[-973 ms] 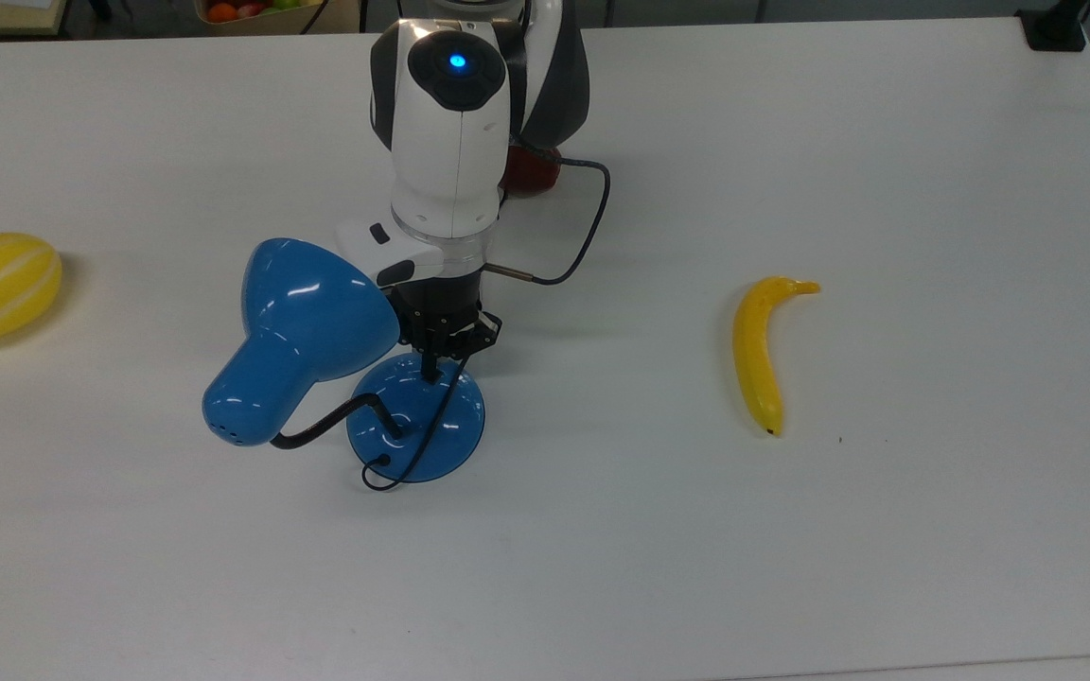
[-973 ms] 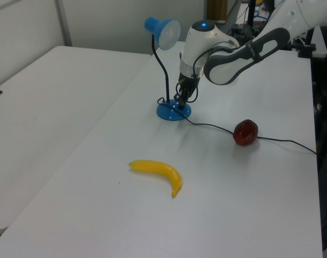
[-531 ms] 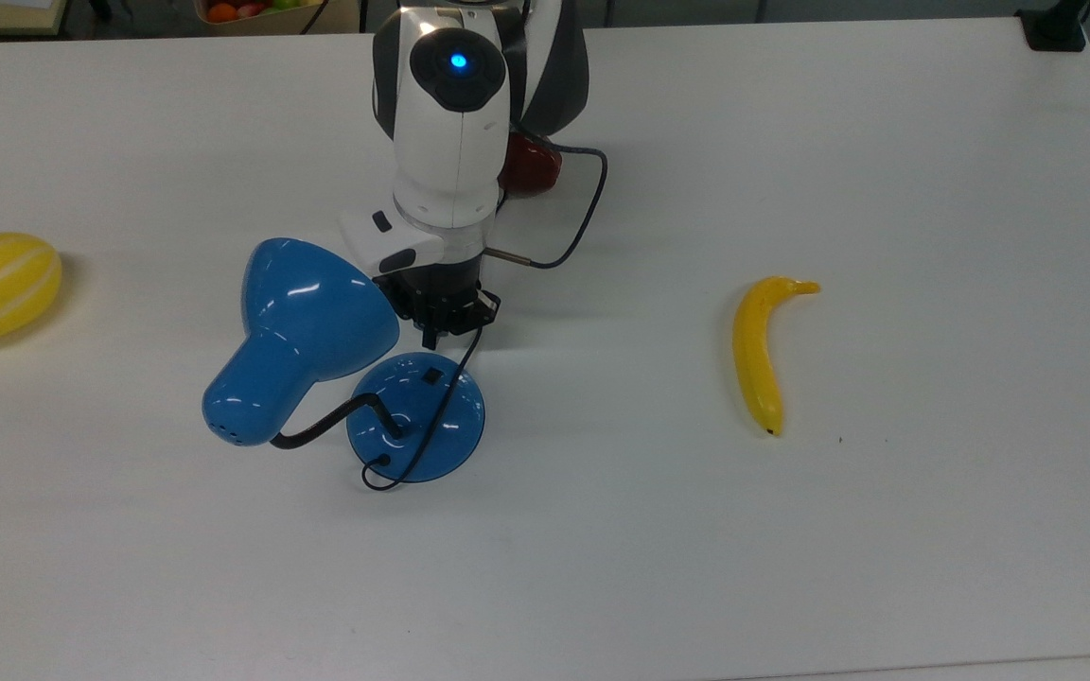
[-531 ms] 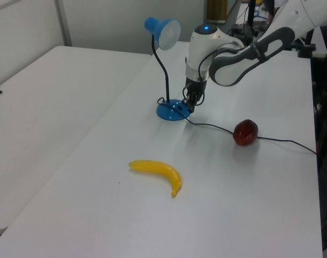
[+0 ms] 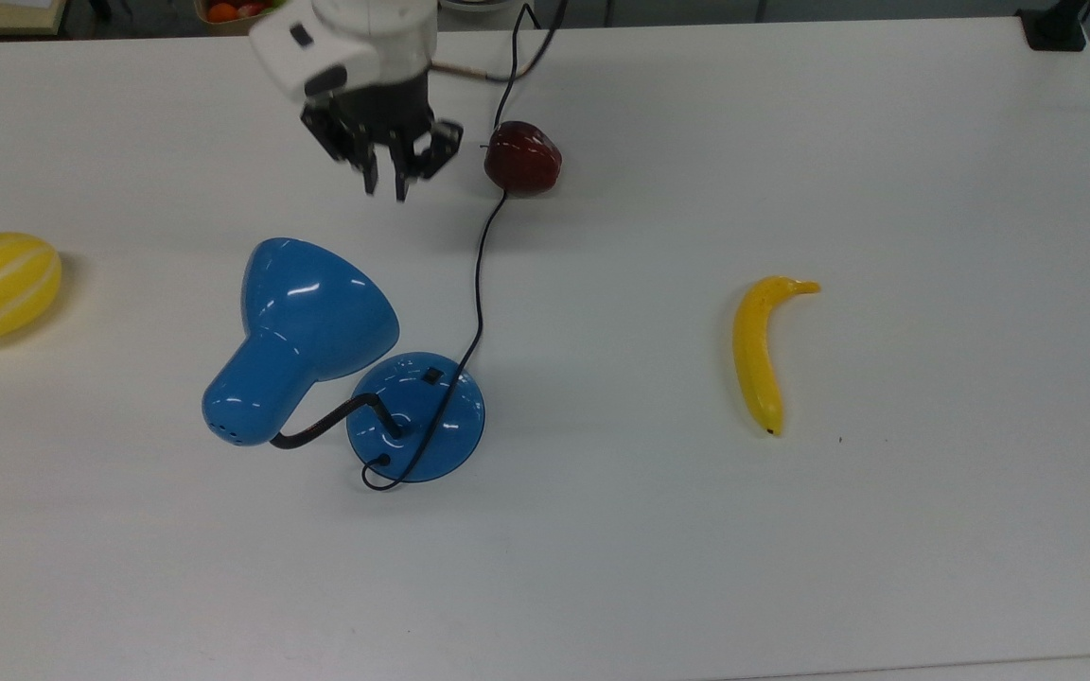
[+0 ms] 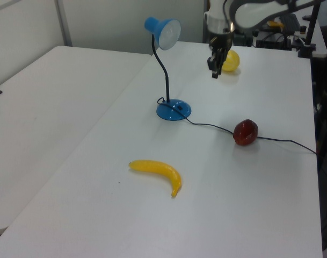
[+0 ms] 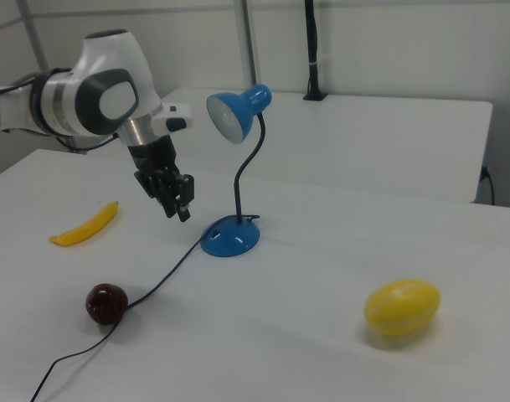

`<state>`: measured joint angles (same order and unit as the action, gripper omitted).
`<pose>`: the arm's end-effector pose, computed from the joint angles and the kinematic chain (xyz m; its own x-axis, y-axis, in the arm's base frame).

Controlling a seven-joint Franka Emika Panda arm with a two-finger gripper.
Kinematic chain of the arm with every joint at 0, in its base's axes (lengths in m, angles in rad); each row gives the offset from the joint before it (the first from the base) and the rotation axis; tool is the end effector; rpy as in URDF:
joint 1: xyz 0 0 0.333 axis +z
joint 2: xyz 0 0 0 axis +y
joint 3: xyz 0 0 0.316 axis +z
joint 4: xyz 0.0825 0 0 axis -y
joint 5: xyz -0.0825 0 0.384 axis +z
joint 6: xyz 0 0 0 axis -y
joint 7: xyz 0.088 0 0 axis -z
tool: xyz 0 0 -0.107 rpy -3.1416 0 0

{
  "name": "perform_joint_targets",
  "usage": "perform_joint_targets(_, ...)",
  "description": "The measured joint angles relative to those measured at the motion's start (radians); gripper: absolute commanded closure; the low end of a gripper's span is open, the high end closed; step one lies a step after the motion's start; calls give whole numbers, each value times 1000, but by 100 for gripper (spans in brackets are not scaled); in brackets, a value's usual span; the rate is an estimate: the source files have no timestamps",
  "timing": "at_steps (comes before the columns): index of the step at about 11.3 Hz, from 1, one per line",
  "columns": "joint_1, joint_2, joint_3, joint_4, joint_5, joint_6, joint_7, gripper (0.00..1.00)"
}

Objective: Turn off lamp

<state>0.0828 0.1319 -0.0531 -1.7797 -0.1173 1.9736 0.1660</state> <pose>0.6073 0.0119 0.4840 0.9930 -0.0884 0.0778 -0.0964 -0.9897 0.1058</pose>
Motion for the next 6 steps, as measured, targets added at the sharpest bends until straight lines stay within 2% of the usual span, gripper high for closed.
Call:
perform_joint_targets(3,0,-142,-14,-78,0,-49,-23,0)
perform_joint_targets(6,-7,-231,-19,-101,0,-151,-23,0)
